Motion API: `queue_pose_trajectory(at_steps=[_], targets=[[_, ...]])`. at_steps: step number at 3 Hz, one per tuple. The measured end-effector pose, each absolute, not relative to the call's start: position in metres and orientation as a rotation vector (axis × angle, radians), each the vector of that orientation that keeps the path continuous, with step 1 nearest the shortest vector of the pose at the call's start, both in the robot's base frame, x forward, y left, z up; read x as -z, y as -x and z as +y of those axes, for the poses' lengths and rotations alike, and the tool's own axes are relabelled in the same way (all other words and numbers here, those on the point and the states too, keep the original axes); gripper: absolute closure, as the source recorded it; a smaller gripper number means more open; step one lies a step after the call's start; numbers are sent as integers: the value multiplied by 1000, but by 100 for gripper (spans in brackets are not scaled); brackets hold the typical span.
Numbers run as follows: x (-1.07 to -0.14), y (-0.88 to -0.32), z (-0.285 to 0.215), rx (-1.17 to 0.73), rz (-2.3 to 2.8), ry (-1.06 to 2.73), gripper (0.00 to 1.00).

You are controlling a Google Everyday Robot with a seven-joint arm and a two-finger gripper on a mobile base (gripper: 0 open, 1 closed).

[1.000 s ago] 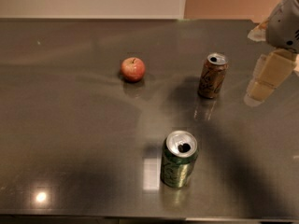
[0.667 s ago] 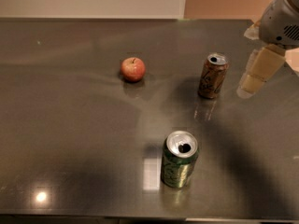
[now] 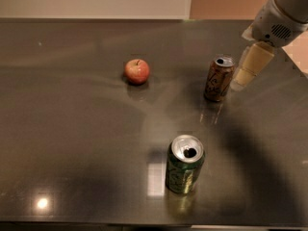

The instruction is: Move orange can near green can

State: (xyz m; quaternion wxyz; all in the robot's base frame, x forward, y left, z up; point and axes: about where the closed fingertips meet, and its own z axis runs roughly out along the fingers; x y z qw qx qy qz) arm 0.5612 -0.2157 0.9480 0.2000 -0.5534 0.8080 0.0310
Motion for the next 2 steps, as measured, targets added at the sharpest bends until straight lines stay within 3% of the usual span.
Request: queue_pose_trajectory(at_steps=[2], targets=[[-930,-598,-214,-167,2261,1506,0]])
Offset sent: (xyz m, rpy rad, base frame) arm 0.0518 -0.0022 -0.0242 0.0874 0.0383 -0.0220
